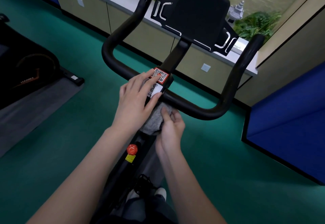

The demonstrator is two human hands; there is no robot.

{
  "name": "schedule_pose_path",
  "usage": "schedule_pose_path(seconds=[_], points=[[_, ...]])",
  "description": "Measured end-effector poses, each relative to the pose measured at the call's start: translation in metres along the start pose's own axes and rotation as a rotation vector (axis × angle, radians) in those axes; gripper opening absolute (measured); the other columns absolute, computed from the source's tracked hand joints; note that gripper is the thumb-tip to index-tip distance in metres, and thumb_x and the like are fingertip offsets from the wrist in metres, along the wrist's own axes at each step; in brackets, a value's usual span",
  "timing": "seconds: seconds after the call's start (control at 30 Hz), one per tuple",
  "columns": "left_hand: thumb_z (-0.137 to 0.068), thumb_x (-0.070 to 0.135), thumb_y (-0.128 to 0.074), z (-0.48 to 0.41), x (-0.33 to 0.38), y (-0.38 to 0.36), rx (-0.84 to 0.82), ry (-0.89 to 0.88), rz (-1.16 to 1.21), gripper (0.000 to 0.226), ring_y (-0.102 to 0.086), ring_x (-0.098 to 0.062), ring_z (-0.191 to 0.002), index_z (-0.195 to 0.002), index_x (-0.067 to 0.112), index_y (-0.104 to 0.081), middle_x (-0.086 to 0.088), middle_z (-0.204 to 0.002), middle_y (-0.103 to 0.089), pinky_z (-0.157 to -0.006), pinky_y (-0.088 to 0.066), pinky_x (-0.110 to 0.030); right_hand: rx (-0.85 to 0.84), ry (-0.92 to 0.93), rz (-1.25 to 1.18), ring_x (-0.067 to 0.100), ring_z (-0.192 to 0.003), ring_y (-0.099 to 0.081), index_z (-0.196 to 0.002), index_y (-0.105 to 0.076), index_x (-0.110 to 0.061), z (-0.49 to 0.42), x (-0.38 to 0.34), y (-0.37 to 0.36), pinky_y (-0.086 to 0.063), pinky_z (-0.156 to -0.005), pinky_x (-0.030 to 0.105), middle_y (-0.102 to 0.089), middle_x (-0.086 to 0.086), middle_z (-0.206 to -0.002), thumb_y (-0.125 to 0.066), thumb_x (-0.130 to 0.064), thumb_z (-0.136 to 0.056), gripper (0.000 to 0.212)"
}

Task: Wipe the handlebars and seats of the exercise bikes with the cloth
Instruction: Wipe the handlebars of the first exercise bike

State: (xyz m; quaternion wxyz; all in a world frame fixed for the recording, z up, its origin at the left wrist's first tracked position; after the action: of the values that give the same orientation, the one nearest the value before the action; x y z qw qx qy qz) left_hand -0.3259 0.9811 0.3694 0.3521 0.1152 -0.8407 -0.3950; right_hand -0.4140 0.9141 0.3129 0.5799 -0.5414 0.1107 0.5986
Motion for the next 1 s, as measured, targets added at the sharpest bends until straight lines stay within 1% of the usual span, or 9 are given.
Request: schedule_pose_path(seconds=[0.13,0.23,0.33,0.43,0.57,0.77,0.87,0.93,1.0], points=[[-0.094,0.035,-0.049,0.001,-0.001,0.0,0.008,-0.003,0.009,0.043,-0.037,-0.014,-0.13,-0.136,0.025,-0.046,0.009,-0.145,-0.039,-0.1,-0.024,-0.032,0.038,-0.054,-0.062,0.015,-0.076,-0.068,-0.088,-0.066,-0.007,0.0,-0.006,0.008,-0.056,-0.076,0.03,-0.071,0.006,-0.083,-0.056,0.005,-0.089,0.015],[-0.094,0.035,-0.049,0.0,0.0,0.001,0.007,-0.013,0.005,0.042,-0.038,-0.014,-0.129,-0.135,0.023,-0.047,0.007,-0.144,-0.041,-0.099,-0.025,-0.033,0.042,-0.083,-0.111,0.013,-0.068,-0.069,-0.086,-0.064,-0.005,0.003,-0.015,0.024,-0.055,-0.062,0.026,-0.072,0.003,-0.074,-0.056,0.004,-0.089,0.013],[-0.094,0.034,-0.049,0.0,0.001,0.002,-0.003,-0.01,0.012,0.043,-0.038,-0.016,-0.129,-0.135,0.021,-0.047,0.005,-0.143,-0.042,-0.101,-0.024,-0.035,0.111,-0.041,-0.128,0.012,-0.065,-0.069,-0.085,-0.062,-0.003,0.003,-0.032,0.05,-0.054,-0.057,0.023,-0.072,0.002,-0.069,-0.054,0.006,-0.088,0.013],[-0.095,0.029,-0.052,0.0,0.006,0.004,0.007,-0.013,-0.002,0.041,-0.038,-0.021,-0.13,-0.134,0.017,-0.049,0.001,-0.141,-0.044,-0.104,-0.025,-0.04,0.133,0.043,-0.056,0.012,-0.07,-0.067,-0.089,-0.064,-0.004,0.002,-0.046,0.07,-0.054,-0.064,0.024,-0.071,-0.001,-0.074,-0.054,0.006,-0.089,0.014],[-0.093,0.025,-0.053,-0.002,0.028,0.009,0.065,-0.115,-0.026,0.035,-0.04,-0.02,-0.129,-0.126,0.013,-0.056,-0.002,-0.133,-0.052,-0.104,-0.022,-0.035,0.058,0.014,0.09,0.013,-0.073,-0.068,-0.091,-0.065,-0.004,0.004,-0.039,0.06,-0.053,-0.066,0.025,-0.072,0.004,-0.082,-0.057,0.003,-0.089,0.011],[-0.093,0.029,-0.055,-0.003,0.06,-0.011,-0.079,-0.256,-0.003,0.035,-0.048,-0.022,-0.124,-0.122,0.011,-0.059,-0.003,-0.126,-0.057,-0.105,-0.025,-0.034,0.132,0.064,-0.02,0.013,-0.07,-0.069,-0.087,-0.065,-0.003,0.01,-0.053,0.08,-0.055,-0.061,0.021,-0.073,0.004,-0.077,-0.057,0.005,-0.088,0.011],[-0.092,0.034,-0.055,-0.003,0.058,-0.017,-0.118,-0.266,-0.054,0.038,-0.052,-0.021,-0.12,-0.123,0.011,-0.06,-0.002,-0.123,-0.059,-0.108,-0.023,-0.034,0.292,0.252,0.098,0.009,-0.076,-0.068,-0.09,-0.066,-0.01,0.019,-0.071,0.107,-0.055,-0.068,0.024,-0.073,-0.002,-0.081,-0.059,0.002,-0.088,0.014],[-0.091,0.038,-0.056,-0.003,0.057,-0.018,-0.131,-0.268,-0.077,0.04,-0.055,-0.02,-0.116,-0.121,0.012,-0.061,-0.001,-0.119,-0.061,-0.108,-0.023,-0.034,0.413,0.481,0.327,0.007,-0.084,-0.066,-0.094,-0.065,-0.015,0.027,-0.087,0.114,-0.053,-0.075,0.027,-0.07,-0.004,-0.088,-0.06,-0.001,-0.089,0.016],[-0.089,0.041,-0.058,-0.004,0.056,-0.018,-0.134,-0.268,-0.087,0.039,-0.057,-0.019,-0.109,-0.116,0.013,-0.064,0.001,-0.111,-0.064,-0.109,-0.022,-0.033,0.407,0.74,0.546,0.009,-0.094,-0.063,-0.1,-0.063,-0.014,0.035,-0.099,0.102,-0.052,-0.084,0.029,-0.066,0.0,-0.097,-0.061,-0.006,-0.089,0.014]])
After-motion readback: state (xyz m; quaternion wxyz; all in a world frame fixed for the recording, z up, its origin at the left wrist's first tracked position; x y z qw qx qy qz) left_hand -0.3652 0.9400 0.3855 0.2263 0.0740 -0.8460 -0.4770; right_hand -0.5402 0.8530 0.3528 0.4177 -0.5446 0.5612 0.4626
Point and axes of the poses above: each hand's wrist, its own z-axis away from the middle knuckle, its own y-axis out of the back of the hand, x = y × z, the point moved 5 cm from there along -z, towards the middle knuckle
